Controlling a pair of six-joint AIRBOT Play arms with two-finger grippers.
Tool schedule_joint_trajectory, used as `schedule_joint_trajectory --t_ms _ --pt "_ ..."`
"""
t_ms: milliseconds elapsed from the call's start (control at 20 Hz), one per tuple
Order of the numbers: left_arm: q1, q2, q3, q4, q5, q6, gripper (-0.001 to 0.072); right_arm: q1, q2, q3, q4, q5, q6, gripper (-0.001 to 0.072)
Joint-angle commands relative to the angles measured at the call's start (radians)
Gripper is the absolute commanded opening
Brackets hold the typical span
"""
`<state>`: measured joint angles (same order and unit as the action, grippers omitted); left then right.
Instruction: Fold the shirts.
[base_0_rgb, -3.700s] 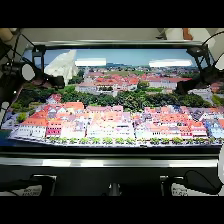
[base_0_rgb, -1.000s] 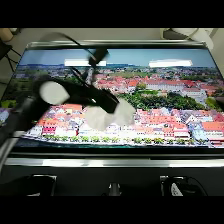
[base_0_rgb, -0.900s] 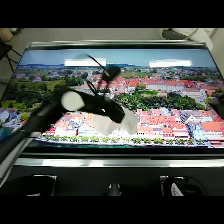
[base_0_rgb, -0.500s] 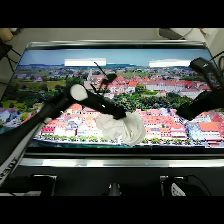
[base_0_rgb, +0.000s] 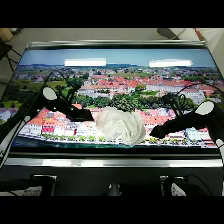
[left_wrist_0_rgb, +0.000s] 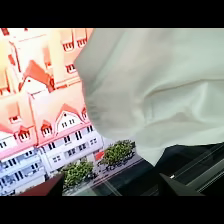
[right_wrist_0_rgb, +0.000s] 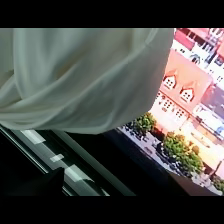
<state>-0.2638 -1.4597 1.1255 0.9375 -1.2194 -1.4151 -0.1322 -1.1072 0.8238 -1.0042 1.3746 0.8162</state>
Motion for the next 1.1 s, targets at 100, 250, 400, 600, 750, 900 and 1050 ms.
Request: schedule_joint_trajectory --t_ms 100,250,400,600,750,900,1050 --pt "-0.035 -0.073 -0.143 -0.192 0.172 0.031 0.0718 0.001 -0.076 -0.114 0.171 -0.152 -0.034 0.0707" --pt "-0.071 -0.107 -0.143 -0.24 0.238 0.029 0.0714 0.001 -0.112 -0.114 0.227 -0.17 -0.061 0.0707" --pt "-0.087 -0.113 -0.143 -0.247 0.319 0.008 0.0514 0.001 -0.126 -0.113 0.307 -0.193 -0.101 0.071" --pt "-0.105 -0.124 -0.143 -0.246 0.37 -0.052 0.0213 0.001 -0.138 -0.114 0.325 -0.301 -0.048 0.071" --pt "-0.105 -0.122 -0.141 -0.246 0.385 -0.051 0.0034 0.05 -0.206 -0.113 0.329 -0.311 -0.016 0.0704" --pt "-0.103 -0.106 -0.136 -0.246 0.394 -0.034 0.0033 0.124 -0.266 -0.107 0.308 -0.313 -0.031 0.0225" --pt "-0.087 0.005 -0.075 -0.19 0.438 0.1 0.0031 0.09 -0.224 0.014 0.18 -0.262 -0.032 0.0017"
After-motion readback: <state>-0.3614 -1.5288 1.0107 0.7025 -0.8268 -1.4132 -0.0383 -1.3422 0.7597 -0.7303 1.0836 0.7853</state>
